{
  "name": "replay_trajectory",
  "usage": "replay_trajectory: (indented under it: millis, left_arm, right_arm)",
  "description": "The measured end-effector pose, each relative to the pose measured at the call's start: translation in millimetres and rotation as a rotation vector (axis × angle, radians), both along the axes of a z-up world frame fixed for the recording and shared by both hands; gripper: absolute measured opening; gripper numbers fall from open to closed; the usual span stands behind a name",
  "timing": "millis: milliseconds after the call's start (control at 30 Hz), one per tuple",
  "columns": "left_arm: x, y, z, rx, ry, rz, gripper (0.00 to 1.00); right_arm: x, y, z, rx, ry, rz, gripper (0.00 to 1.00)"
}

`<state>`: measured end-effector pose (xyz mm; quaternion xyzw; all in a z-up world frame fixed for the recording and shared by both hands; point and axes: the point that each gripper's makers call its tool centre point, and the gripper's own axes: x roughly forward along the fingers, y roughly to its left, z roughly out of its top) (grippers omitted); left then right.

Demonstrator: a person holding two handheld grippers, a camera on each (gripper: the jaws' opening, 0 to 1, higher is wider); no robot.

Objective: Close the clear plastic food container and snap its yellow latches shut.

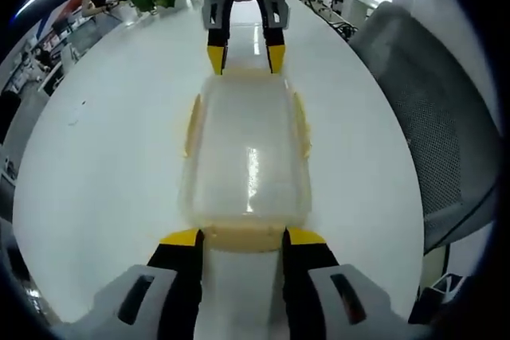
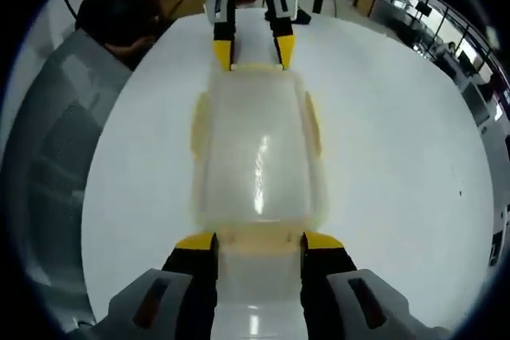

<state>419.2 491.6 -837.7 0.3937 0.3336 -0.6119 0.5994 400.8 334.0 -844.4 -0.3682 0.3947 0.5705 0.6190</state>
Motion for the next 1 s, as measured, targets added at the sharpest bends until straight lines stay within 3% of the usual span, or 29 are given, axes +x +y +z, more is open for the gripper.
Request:
replay_trajectory:
  millis: [300,533,667,1000]
  left_arm:
    - [-0.5,-0.4,-1.2,0.012,0.005,-0.021,0.39]
    - [-0.5,-3.6,-5.0,0.145,0.025,-0.020,0.40]
    - [-0.5,-1.7,-4.6,0.146,0.028,-0.013,0.40]
    - [-1.3,-1.2,-5.0,0.116,0.031,-0.014,0.40]
  right_arm:
    - [1.5,0.2,-0.6,-0.038,0.003,0.039,0.41]
    - [4.4,-0.5,-2.1,-0.097,0.015,0.053,0.44]
    - [6.5,-2.0,-2.5,-0.110,0.015,0.058,0.39]
    - [5.9,-2.2,-3.2,-0.113,0.020,0.060,0.40]
